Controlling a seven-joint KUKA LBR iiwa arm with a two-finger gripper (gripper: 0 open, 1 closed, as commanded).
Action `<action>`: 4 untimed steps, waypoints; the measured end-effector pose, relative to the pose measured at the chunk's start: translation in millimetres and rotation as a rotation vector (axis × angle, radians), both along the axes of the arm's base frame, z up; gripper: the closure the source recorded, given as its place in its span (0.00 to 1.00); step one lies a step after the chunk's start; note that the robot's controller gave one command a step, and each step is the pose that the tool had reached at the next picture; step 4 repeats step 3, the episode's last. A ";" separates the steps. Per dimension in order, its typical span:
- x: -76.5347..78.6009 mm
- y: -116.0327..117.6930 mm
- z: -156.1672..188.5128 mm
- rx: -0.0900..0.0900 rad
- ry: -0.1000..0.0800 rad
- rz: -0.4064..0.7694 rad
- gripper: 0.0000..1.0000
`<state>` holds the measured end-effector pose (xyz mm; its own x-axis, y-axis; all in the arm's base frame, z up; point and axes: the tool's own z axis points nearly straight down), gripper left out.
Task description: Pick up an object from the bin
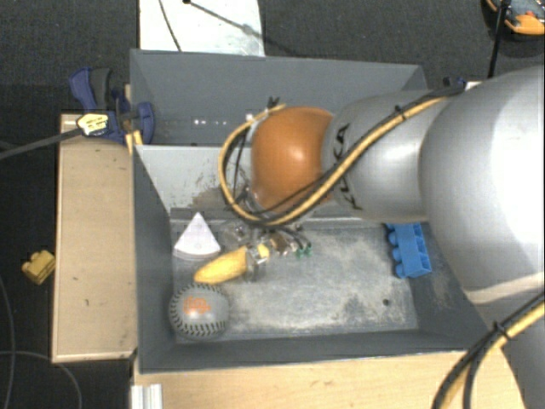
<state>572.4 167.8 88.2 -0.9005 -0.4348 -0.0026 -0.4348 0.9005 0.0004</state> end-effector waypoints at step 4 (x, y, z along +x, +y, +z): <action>-0.2 0.1 35.6 -0.001 0.002 -0.001 1.00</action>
Offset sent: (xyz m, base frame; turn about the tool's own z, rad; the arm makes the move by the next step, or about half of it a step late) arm 0.0002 0.0001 0.0358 0.0000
